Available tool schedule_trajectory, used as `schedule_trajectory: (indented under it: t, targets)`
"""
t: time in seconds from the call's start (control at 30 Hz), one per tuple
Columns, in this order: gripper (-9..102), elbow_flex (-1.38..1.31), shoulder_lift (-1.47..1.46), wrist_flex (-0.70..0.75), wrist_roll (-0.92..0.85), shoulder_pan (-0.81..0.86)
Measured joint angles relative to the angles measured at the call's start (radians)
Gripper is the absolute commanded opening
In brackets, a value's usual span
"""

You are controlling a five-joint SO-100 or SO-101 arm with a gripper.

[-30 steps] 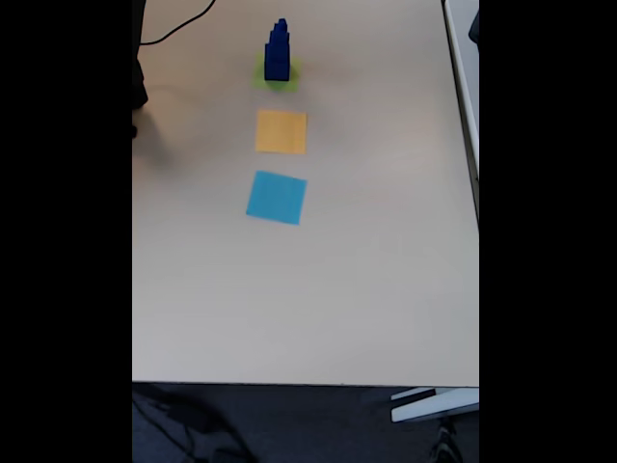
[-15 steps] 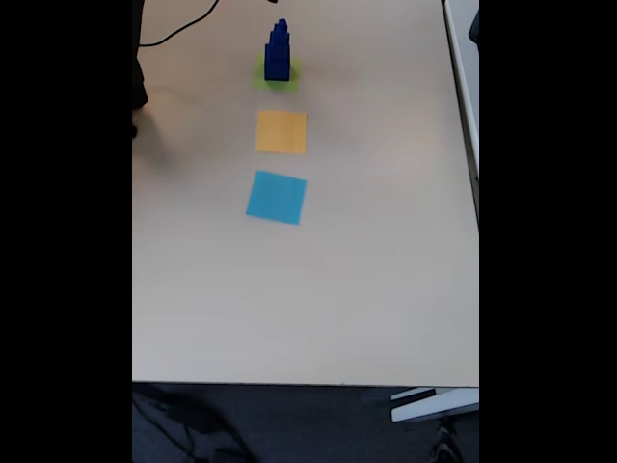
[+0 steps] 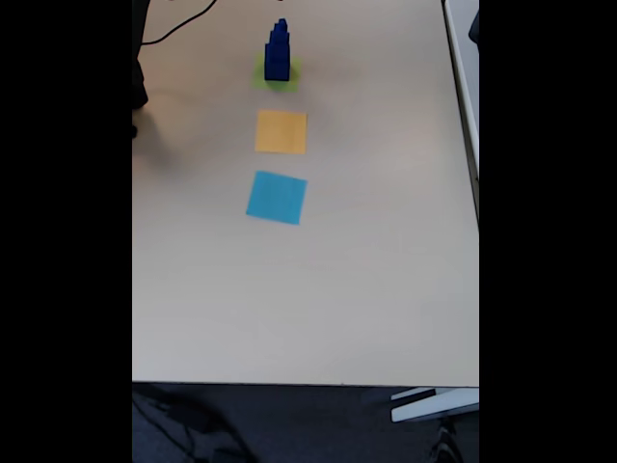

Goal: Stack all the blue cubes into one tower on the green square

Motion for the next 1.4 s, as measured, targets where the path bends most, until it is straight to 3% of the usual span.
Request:
schedule_trajectory:
  t: [1.4]
  targets:
    - [0,-0.021,-0.067,0.0,-0.038,0.02]
